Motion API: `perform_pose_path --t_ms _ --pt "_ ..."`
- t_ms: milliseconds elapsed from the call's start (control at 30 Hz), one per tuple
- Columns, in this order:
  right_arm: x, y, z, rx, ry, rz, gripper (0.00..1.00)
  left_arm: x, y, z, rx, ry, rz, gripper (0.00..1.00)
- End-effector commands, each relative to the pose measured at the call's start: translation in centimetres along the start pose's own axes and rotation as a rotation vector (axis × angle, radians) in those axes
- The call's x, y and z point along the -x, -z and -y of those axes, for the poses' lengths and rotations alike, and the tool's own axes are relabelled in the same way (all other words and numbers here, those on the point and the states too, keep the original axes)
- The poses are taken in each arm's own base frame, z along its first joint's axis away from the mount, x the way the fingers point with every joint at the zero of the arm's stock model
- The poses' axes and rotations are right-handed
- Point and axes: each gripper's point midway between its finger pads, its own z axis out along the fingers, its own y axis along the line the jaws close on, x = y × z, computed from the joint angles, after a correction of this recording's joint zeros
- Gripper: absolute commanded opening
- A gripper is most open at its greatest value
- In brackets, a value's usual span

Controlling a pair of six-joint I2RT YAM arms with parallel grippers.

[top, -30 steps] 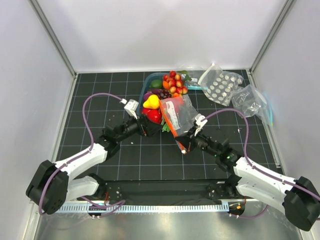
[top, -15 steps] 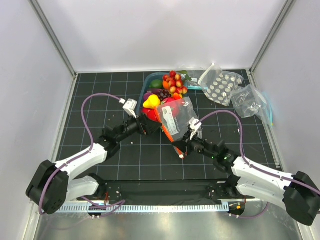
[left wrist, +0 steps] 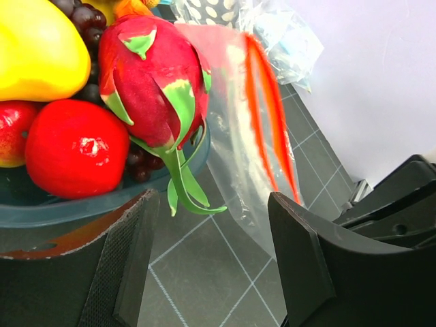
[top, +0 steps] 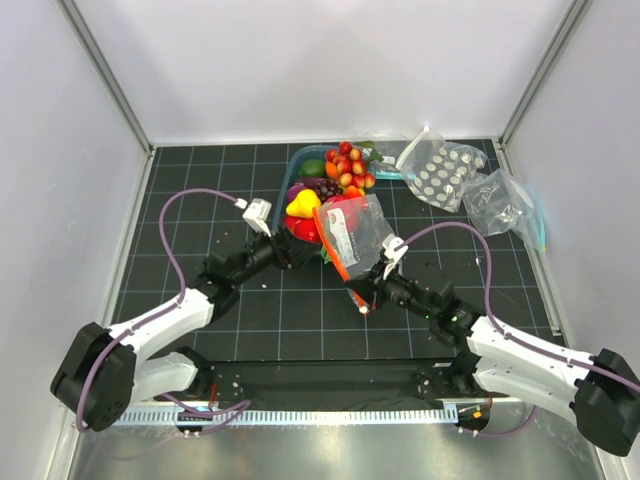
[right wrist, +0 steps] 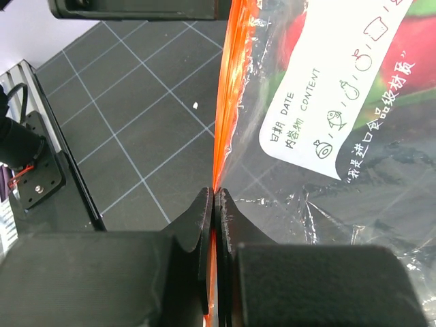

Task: Place the food in the zip-top bag and seal the zipper
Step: Pick up the zipper food storage bag at the center of the board, then open the zipper of the food storage bag at the center of the board.

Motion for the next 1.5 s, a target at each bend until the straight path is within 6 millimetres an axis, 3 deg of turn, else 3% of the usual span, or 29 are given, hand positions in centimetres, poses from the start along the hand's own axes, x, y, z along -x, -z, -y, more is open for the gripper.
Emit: perform_pose_path --t_ms 0,867,1067,1200,1233,1267,1367,1467 --pt "1.7 0.1 -0.4 0.008 0.022 0.058 0.01 1.1 0.2 0.5 -0.009 -0.016 0.048 0.69" --pt "0.5 -0.9 -2.0 0.081 0.046 -0.007 0.01 0.0 -1.1 -0.8 0.036 -0.004 -0.012 0.7" --pt "0.2 -1.0 -2.4 0.094 0.058 -0.016 0.01 -0.5 -1.5 -0.9 0.036 -0.003 -0.039 0.57" --pt "-0.1 -1.3 -2.7 0.11 0.061 -0.036 0.01 -0.7 -1.8 -0.3 -0.002 -0.004 -0.056 0.39" --pt "-0.1 -1.3 -2.7 0.107 0.063 -0.038 0.02 -0.9 -1.9 -0.2 -0.01 -0.004 -0.063 0.33" --pt "-0.1 -1.4 -2.7 0.104 0.064 -0.04 0.16 -1.1 -2.0 -0.2 -0.017 -0.002 -0.073 0.2" --pt "0.0 -1.4 -2.2 0.071 0.062 -0.037 0.47 -1.1 -2.1 0.8 -0.065 -0.005 -0.087 0.04" --pt "0.9 -1.2 -1.3 0.008 0.057 -0.018 0.53 -1.3 -1.9 1.7 -0.097 -0.021 -0.089 0.0"
